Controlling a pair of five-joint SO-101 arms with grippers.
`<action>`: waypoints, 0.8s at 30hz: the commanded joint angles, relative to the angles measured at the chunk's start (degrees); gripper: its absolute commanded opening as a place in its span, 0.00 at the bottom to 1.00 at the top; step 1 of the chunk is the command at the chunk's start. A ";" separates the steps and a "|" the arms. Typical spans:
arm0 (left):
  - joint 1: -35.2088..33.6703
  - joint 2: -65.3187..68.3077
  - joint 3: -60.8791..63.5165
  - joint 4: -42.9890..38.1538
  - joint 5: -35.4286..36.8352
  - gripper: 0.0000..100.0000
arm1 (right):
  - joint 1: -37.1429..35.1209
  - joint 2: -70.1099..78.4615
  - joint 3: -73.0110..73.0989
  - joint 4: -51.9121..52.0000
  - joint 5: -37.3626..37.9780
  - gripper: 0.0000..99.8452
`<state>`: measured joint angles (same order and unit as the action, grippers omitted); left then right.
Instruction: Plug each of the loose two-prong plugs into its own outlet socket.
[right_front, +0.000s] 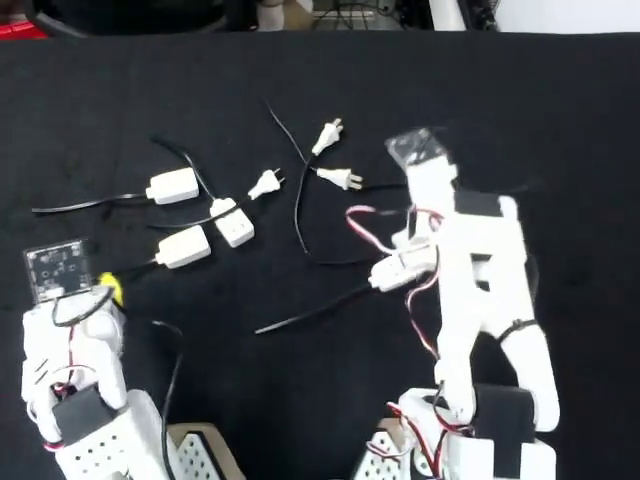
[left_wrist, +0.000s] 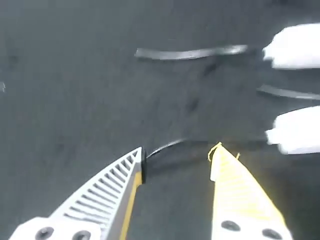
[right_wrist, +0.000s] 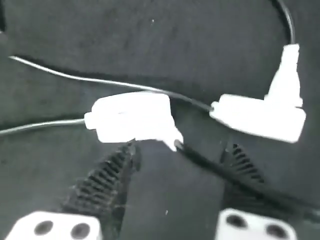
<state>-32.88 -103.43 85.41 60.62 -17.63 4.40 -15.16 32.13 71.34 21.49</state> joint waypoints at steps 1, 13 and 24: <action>10.24 5.89 -8.92 1.85 1.32 0.23 | -2.20 -0.66 -9.98 7.82 -3.08 0.18; 26.51 62.95 -37.14 -5.19 -5.45 0.23 | -9.14 -0.48 -11.03 12.66 -11.08 0.16; 26.59 100.84 -62.20 -4.92 -26.20 0.23 | -9.23 -0.48 -3.12 4.13 -10.81 0.16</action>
<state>-7.03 -8.84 31.08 56.40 -40.92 -4.04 -15.16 29.23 76.62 10.86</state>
